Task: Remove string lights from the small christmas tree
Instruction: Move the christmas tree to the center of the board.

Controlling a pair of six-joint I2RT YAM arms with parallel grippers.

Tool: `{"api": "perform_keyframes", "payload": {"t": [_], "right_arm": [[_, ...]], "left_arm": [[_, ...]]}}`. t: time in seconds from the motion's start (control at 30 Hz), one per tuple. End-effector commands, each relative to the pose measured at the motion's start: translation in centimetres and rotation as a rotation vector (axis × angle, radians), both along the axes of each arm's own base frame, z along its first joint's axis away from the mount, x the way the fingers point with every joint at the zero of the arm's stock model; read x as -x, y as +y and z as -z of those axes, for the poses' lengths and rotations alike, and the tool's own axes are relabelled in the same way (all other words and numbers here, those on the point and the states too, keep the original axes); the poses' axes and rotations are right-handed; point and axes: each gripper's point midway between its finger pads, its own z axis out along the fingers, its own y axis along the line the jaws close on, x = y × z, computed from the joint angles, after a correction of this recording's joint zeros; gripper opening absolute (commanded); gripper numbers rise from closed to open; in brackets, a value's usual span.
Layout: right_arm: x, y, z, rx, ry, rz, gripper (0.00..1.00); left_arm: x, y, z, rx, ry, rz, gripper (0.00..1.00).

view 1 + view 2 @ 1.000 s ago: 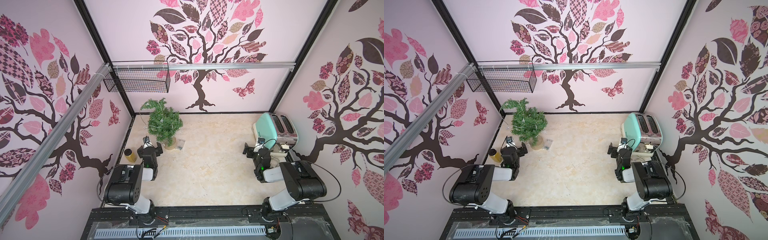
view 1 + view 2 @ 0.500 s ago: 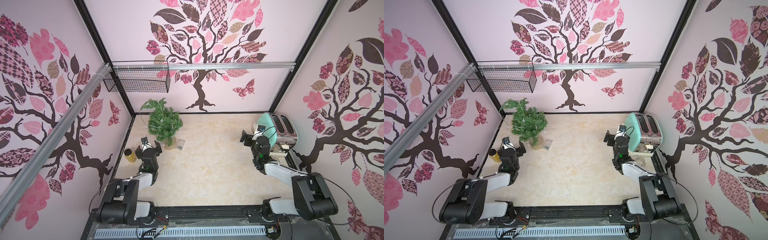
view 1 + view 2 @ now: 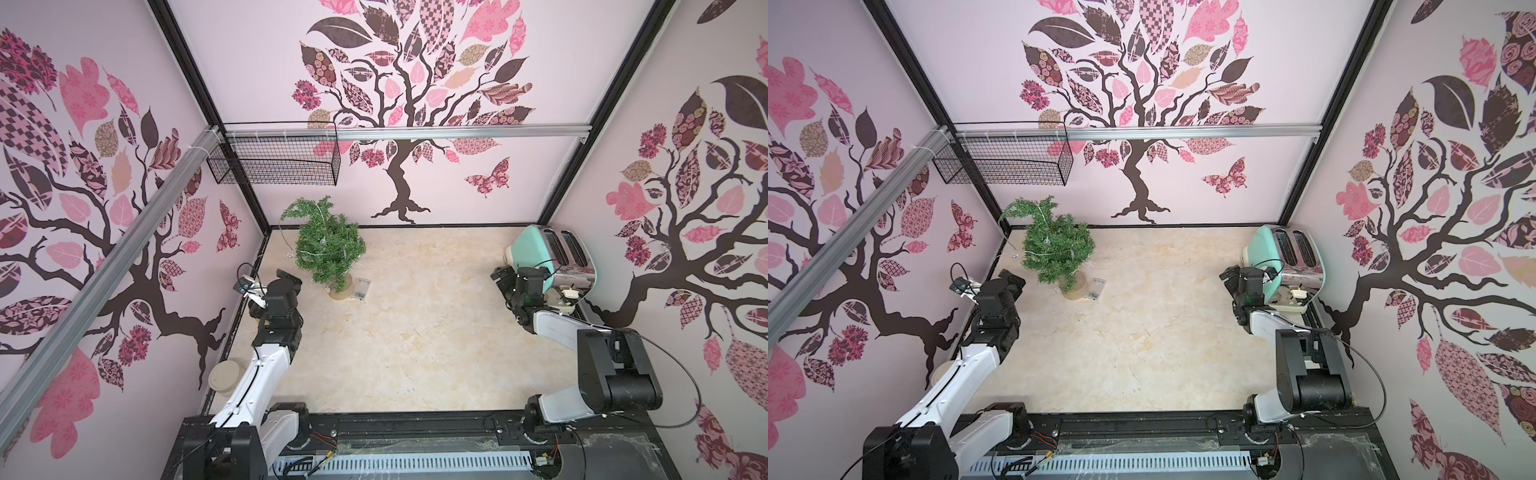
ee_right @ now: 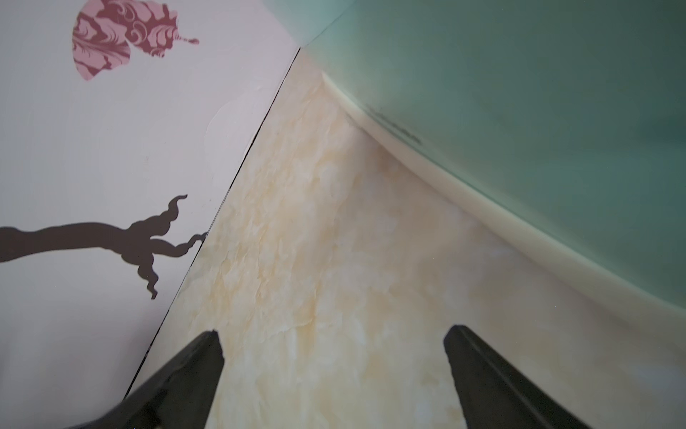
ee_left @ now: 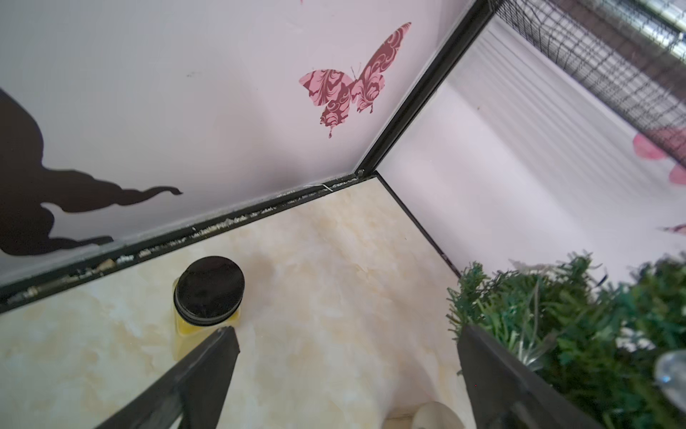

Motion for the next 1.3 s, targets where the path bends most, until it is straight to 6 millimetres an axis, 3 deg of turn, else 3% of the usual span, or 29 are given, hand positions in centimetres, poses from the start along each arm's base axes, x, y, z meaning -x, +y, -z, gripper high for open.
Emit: {"api": "perform_keyframes", "payload": {"t": [0.0,0.17,0.3,0.4,0.73,0.93,1.03,1.27], "right_arm": [[-1.1,1.8,-2.6,-0.036,-0.055,-0.093,0.99],[-0.8,2.2,-3.2,-0.021,-0.085,-0.131,1.0],[-0.6,2.7,-3.5,-0.027,-0.102,-0.158,1.0],[-0.6,3.2,-3.9,-0.035,-0.121,-0.185,1.0],[-0.6,3.5,-4.5,-0.039,-0.138,-0.205,1.0],[-0.4,3.5,-5.7,-0.038,-0.17,-0.205,0.99],[-0.1,3.4,-6.7,-0.037,-0.194,-0.199,1.0],[0.7,3.1,-9.3,-0.029,-0.259,-0.183,0.99]], "left_arm": [[2.3,-0.2,2.8,0.223,-0.036,-0.058,0.98],[2.4,-2.1,1.9,0.31,-0.103,0.075,0.98],[0.2,-3.8,2.3,0.38,-0.038,0.183,0.9],[-1.8,-4.4,4.0,0.453,0.009,0.219,0.81],[-5.8,-3.2,8.8,0.623,-0.008,0.085,0.71],[-8.0,-3.2,11.9,0.683,-0.004,0.068,0.73],[-9.2,-3.7,12.9,0.685,0.014,0.091,0.98],[-11.5,-4.2,14.6,0.666,0.055,0.114,0.87]]}}
